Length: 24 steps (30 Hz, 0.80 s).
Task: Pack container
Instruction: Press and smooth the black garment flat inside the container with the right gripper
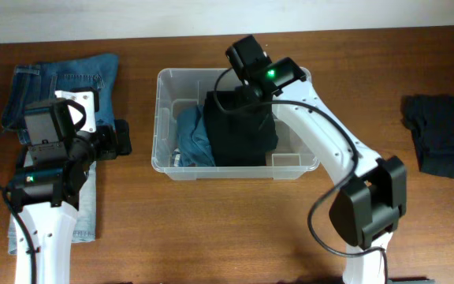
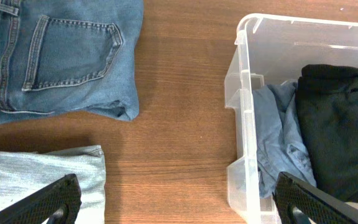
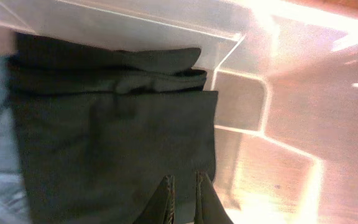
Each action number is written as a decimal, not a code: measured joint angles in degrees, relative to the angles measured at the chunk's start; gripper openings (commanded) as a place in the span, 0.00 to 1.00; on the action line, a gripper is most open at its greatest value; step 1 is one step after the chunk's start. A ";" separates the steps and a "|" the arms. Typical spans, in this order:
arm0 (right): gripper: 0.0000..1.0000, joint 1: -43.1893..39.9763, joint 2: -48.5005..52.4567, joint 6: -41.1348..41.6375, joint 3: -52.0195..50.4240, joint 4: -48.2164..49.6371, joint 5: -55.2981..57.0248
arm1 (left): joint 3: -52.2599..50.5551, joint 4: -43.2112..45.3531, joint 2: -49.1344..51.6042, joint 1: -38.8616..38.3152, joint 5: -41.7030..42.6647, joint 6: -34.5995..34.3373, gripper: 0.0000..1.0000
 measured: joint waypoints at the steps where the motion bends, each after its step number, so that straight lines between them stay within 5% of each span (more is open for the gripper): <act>1: 0.07 -0.37 0.39 0.02 -1.66 1.14 -0.81 | 0.00 -0.02 0.00 0.00 0.00 0.00 1.00; 12: 0.06 -1.16 2.27 1.53 -20.72 16.63 -6.86 | 0.00 -0.02 0.00 0.00 0.00 0.00 0.99; 24: 0.04 -1.16 0.92 2.69 -20.59 17.53 -7.63 | 0.00 -0.04 0.00 0.00 0.02 0.00 1.00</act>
